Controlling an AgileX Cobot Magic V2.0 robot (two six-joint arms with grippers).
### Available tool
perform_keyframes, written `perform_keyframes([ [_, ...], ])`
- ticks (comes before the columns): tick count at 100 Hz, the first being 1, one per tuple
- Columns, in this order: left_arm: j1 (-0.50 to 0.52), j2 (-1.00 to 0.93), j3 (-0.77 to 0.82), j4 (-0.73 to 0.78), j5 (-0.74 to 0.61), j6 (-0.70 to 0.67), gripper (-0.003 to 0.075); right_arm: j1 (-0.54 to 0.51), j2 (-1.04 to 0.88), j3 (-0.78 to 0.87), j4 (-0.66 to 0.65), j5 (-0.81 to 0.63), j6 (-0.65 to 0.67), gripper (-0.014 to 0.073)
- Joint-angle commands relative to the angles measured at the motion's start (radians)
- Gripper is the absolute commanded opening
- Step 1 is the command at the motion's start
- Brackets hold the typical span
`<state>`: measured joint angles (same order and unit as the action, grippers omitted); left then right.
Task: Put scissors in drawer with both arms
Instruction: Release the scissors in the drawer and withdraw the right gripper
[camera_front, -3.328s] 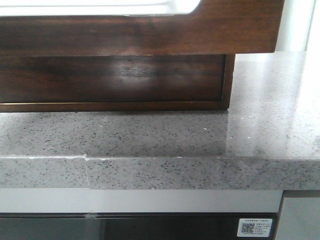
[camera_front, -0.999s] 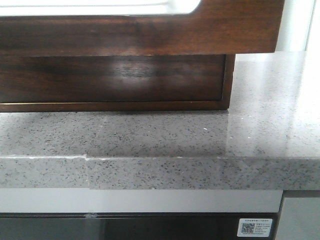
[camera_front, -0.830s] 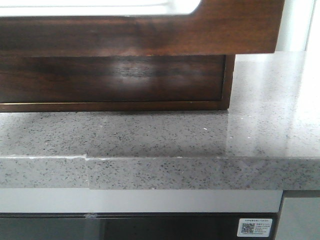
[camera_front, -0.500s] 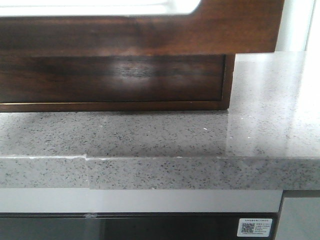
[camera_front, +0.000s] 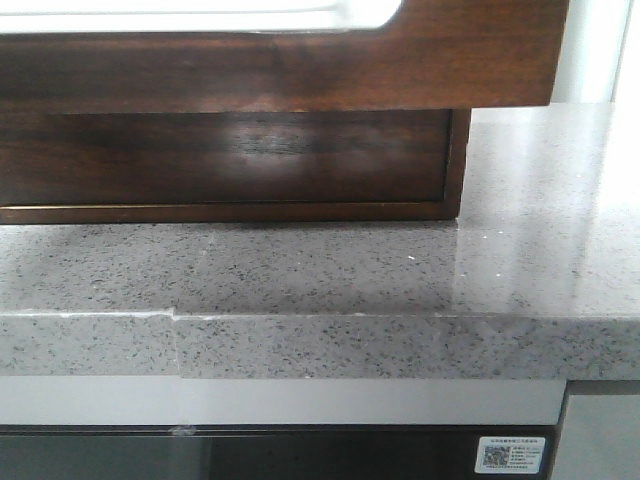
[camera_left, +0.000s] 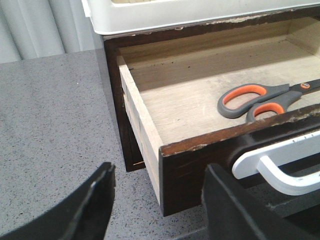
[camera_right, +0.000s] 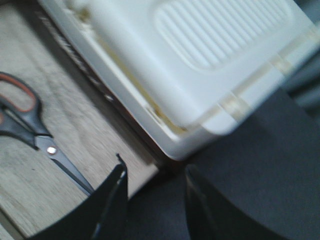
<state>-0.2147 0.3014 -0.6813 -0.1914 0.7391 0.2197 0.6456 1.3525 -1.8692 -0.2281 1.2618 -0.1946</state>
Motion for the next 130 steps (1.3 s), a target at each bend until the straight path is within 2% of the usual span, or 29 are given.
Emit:
perform_keyframes([
  [1, -0.01, 0.019, -0.024, -0.01, -0.073, -0.007, 0.0366, -0.094, -0.108, 0.082, -0.027, -0.003, 0.135, 0.0253],
  [12, -0.01, 0.019, -0.024, -0.01, -0.073, -0.007, 0.0366, -0.225, -0.231, 0.275, -0.027, -0.12, 0.205, 0.0253],
  [26, -0.01, 0.019, -0.024, -0.01, -0.073, -0.007, 0.0366, -0.34, -0.408, 0.56, -0.027, -0.31, 0.289, 0.0253],
  [40, -0.01, 0.019, -0.024, -0.01, -0.073, -0.007, 0.0366, -0.369, -0.582, 0.83, -0.017, -0.473, 0.363, 0.0253],
  [50, -0.01, 0.019, -0.024, -0.01, -0.071, -0.007, 0.0366, -0.369, -0.704, 1.002, 0.068, -0.578, 0.379, 0.0253],
  [69, -0.01, 0.019, -0.024, -0.01, -0.068, -0.007, 0.0366, -0.369, -0.851, 1.189, 0.089, -0.61, 0.375, 0.0253],
  [87, -0.01, 0.019, -0.024, -0.01, -0.064, -0.007, 0.036, -0.369, -0.887, 1.222, 0.086, -0.604, 0.375, 0.0239],
  [96, -0.01, 0.019, -0.024, -0.01, -0.064, -0.007, 0.0295, -0.369, -0.887, 1.222, 0.079, -0.602, 0.357, 0.0166],
  [116, -0.01, 0.019, -0.024, -0.01, -0.064, -0.007, 0.0068, -0.369, -0.887, 1.222, 0.021, -0.604, 0.357, -0.0063],
  [125, -0.01, 0.019, -0.024, -0.01, -0.064, -0.007, -0.0018, -0.369, -0.887, 1.222, -0.01, -0.604, 0.357, -0.0069],
  [130, -0.01, 0.019, -0.024, -0.01, -0.054, -0.007, -0.002, -0.369, -0.887, 1.222, -0.022, -0.601, 0.357, -0.0069],
])
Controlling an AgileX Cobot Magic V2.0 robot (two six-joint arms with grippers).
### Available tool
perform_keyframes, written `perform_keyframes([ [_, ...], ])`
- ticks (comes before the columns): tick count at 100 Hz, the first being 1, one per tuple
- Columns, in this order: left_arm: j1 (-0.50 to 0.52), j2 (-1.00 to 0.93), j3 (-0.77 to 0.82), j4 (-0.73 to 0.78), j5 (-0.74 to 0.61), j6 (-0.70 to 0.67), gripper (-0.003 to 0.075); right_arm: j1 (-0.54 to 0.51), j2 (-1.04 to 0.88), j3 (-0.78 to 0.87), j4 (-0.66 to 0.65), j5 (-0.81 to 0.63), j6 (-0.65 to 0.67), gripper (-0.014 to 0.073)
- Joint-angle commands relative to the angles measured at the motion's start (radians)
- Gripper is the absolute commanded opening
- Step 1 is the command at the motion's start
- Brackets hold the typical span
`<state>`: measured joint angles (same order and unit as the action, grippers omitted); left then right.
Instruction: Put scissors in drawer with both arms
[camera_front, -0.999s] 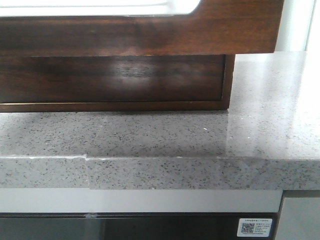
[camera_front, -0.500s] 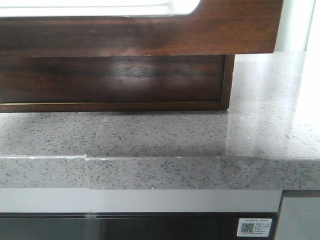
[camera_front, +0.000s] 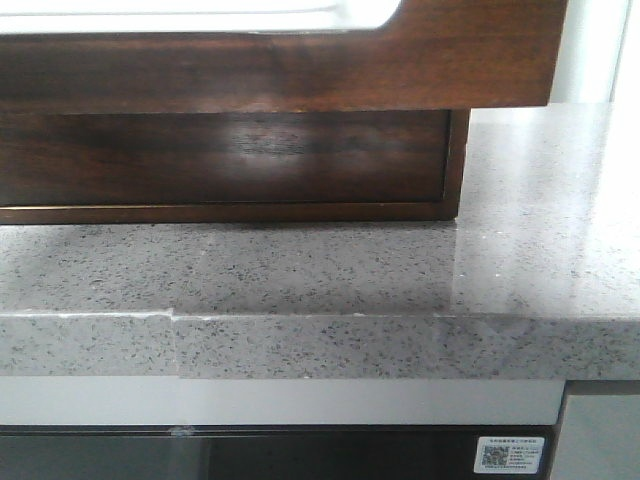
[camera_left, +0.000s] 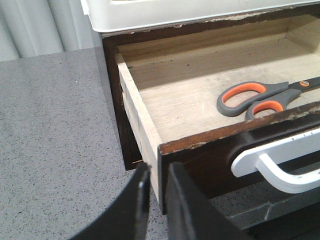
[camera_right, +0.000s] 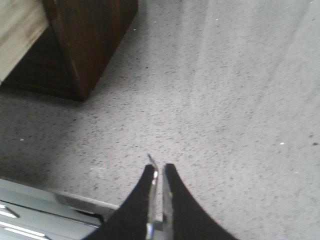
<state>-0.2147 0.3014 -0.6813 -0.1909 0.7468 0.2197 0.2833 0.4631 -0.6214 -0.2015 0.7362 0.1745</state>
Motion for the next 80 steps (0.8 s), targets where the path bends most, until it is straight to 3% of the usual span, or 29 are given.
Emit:
perform_keyframes([
  [1, -0.01, 0.019, -0.024, -0.011, -0.062, -0.007, -0.002, -0.007, 0.003, -0.025, -0.048, -0.073, -0.012, -0.0069],
  [62, 0.007, -0.017, -0.008, 0.015, -0.061, -0.002, -0.002, -0.007, 0.003, -0.025, -0.048, -0.066, -0.012, -0.0069],
  [80, 0.059, -0.139, 0.207, 0.056, -0.282, -0.002, -0.002, -0.007, 0.003, -0.025, -0.048, -0.065, -0.012, -0.0069],
])
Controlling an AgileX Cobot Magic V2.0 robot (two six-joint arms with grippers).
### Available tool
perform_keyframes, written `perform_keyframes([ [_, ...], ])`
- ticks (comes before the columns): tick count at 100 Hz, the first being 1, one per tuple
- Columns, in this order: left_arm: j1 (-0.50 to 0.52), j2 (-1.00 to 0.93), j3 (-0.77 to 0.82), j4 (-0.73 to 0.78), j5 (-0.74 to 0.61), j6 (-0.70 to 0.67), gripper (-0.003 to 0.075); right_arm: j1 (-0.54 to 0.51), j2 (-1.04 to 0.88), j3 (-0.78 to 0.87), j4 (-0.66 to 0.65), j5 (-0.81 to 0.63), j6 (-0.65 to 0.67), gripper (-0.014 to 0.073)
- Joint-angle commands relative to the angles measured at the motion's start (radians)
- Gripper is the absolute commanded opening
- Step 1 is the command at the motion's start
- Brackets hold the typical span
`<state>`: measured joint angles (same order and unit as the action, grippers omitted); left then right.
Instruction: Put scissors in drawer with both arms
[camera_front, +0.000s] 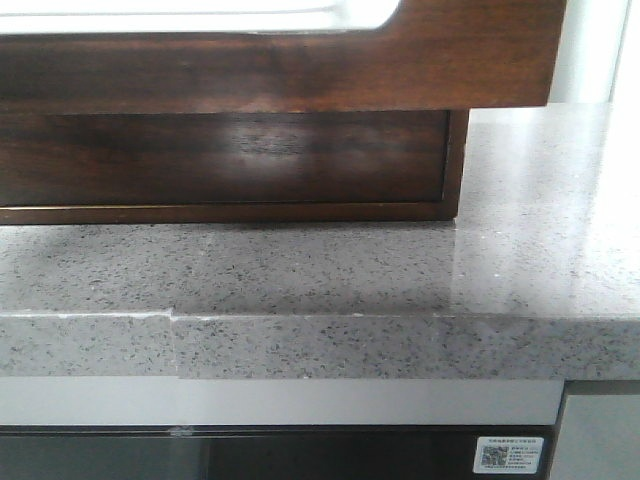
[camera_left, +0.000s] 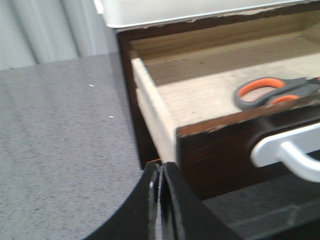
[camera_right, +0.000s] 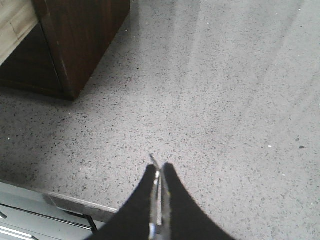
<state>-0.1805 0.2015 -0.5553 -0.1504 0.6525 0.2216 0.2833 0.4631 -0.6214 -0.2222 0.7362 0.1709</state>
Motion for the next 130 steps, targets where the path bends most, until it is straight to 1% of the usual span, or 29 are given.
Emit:
perform_keyframes([
  [1, 0.027, -0.044, 0.093, 0.019, -0.211, -0.004, -0.002, -0.007, 0.003, -0.025, -0.027, -0.065, -0.009, -0.0069],
  [17, 0.072, -0.162, 0.356, 0.021, -0.461, -0.005, -0.002, -0.007, 0.003, -0.025, -0.027, -0.065, -0.009, -0.0069],
  [18, 0.074, -0.171, 0.376, 0.021, -0.492, -0.005, -0.002, -0.007, 0.003, -0.025, -0.027, -0.065, -0.009, -0.0069],
  [26, 0.078, -0.216, 0.474, 0.021, -0.594, -0.008, -0.002, -0.007, 0.003, -0.025, -0.027, -0.065, -0.009, -0.0069],
  [34, 0.078, -0.239, 0.553, 0.021, -0.702, -0.043, -0.002, -0.007, 0.003, -0.025, -0.027, -0.064, -0.009, -0.0069],
  [39, 0.078, -0.237, 0.59, 0.025, -0.74, -0.073, -0.002, -0.007, 0.003, -0.025, -0.027, -0.064, -0.009, -0.0069],
  [43, 0.078, -0.237, 0.585, 0.042, -0.687, -0.097, -0.002, -0.007, 0.003, -0.025, -0.027, -0.064, -0.009, -0.0069],
  [55, 0.078, -0.237, 0.587, 0.112, -0.69, -0.128, -0.002, -0.007, 0.003, -0.025, -0.027, -0.061, -0.009, -0.0069],
  [130, 0.078, -0.237, 0.587, 0.112, -0.692, -0.128, -0.002, -0.007, 0.003, -0.025, -0.027, -0.061, -0.009, -0.0069],
])
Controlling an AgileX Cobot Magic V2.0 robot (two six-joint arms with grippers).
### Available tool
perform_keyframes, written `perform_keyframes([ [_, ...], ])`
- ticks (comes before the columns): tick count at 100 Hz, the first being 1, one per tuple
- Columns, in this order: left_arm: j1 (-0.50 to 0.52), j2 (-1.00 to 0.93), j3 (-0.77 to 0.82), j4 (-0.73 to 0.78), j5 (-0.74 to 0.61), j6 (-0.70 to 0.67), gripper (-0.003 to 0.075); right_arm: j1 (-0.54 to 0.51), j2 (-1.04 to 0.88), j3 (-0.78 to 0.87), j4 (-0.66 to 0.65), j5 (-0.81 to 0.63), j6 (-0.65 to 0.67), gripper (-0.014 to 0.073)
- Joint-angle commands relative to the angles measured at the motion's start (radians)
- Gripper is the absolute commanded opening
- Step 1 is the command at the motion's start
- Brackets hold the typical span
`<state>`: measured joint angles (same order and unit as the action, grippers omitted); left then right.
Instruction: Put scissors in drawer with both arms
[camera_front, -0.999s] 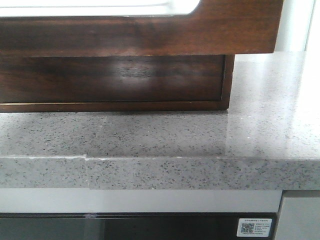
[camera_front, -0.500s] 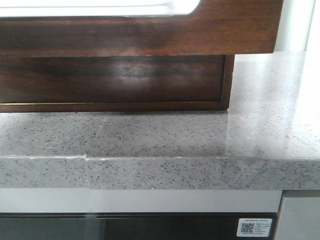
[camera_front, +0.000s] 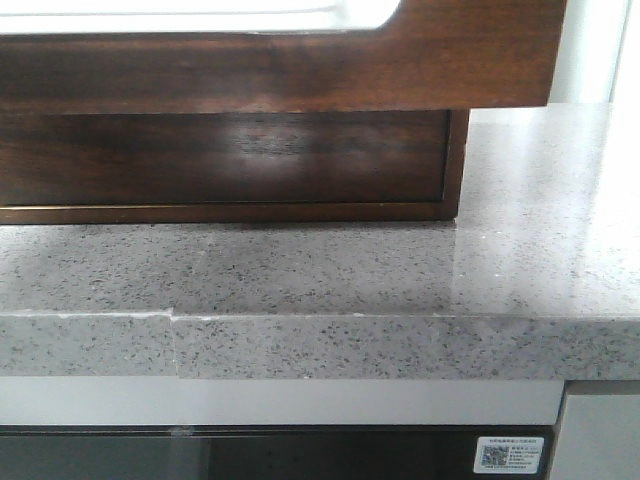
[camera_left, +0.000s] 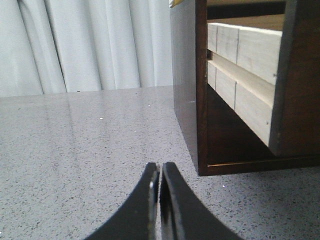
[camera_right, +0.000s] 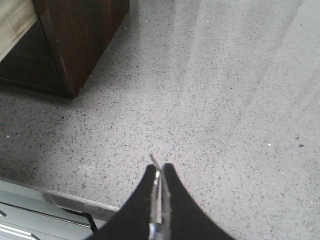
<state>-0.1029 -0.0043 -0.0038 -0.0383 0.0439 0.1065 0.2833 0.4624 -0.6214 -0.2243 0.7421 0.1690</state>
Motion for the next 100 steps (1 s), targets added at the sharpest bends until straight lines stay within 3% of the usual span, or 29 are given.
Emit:
perform_keyframes([
  [1, 0.0, -0.031, 0.036, 0.0, -0.083, -0.013, -0.002, -0.007, 0.003, -0.025, -0.025, -0.067, -0.007, -0.0069],
  [25, 0.0, -0.031, 0.036, 0.0, -0.083, -0.013, -0.002, -0.055, -0.082, 0.067, -0.023, -0.164, 0.005, -0.0069],
  [44, 0.0, -0.031, 0.036, 0.0, -0.083, -0.013, -0.002, -0.223, -0.286, 0.379, 0.06, -0.579, 0.005, -0.0069],
  [58, 0.0, -0.031, 0.036, 0.0, -0.083, -0.013, -0.002, -0.295, -0.367, 0.542, 0.133, -0.762, 0.005, -0.0069],
  [79, 0.0, -0.031, 0.036, 0.0, -0.083, -0.013, -0.002, -0.307, -0.446, 0.649, 0.141, -0.857, 0.005, -0.0069],
  [100, 0.0, -0.031, 0.036, -0.002, -0.082, -0.013, -0.002, -0.307, -0.485, 0.647, 0.141, -0.815, 0.005, -0.0069],
])
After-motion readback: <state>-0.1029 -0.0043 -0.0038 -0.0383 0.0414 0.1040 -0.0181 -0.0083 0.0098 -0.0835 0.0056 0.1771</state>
